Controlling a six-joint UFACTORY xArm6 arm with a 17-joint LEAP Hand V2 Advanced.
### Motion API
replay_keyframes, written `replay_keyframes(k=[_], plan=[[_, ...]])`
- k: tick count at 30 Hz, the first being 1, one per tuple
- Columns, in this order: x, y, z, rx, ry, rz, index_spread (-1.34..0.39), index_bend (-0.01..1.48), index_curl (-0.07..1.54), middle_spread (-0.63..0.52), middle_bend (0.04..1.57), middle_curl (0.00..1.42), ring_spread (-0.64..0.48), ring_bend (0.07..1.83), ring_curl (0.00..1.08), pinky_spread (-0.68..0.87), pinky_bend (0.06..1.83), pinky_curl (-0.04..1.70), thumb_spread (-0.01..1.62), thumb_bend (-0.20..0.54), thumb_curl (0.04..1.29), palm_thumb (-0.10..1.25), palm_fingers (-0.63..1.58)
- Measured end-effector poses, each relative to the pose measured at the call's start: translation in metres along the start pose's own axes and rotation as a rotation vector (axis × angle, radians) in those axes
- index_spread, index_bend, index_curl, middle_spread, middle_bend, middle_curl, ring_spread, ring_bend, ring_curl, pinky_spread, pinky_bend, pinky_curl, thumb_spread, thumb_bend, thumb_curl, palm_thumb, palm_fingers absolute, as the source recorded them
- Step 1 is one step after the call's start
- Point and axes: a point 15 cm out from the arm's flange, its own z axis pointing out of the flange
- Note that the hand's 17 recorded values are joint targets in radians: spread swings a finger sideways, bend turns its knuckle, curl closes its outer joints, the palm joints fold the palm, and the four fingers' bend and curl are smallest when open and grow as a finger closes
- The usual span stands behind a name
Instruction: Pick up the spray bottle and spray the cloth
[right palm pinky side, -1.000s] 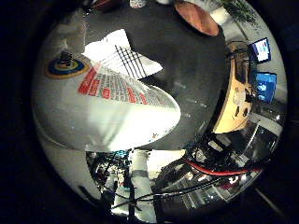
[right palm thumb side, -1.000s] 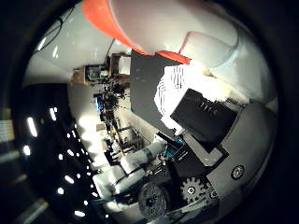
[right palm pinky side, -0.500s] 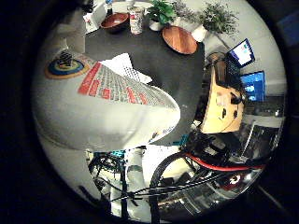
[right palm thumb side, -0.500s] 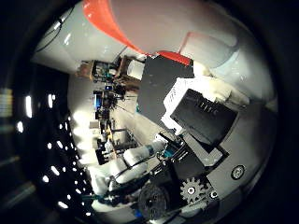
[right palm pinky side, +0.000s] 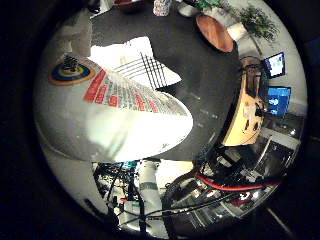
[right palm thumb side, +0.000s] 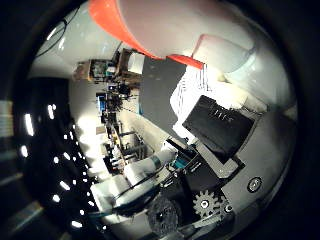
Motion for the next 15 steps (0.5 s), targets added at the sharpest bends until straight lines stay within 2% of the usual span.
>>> replay_keyframes(k=[6, 15], plan=[[-0.003, 0.000, -0.019, 0.031, 0.003, -0.010, -0.27, 1.15, 0.69, -0.18, 1.35, 0.68, -0.22, 1.41, 0.63, -0.31, 1.30, 0.65, 0.56, -0.016, 1.08, 1.05, 1.21], [-0.027, 0.011, -0.125, 0.240, -0.009, -0.050, -0.27, 1.15, 0.68, -0.18, 1.34, 0.68, -0.22, 1.42, 0.63, -0.31, 1.30, 0.65, 0.57, -0.016, 1.08, 1.05, 1.21]])
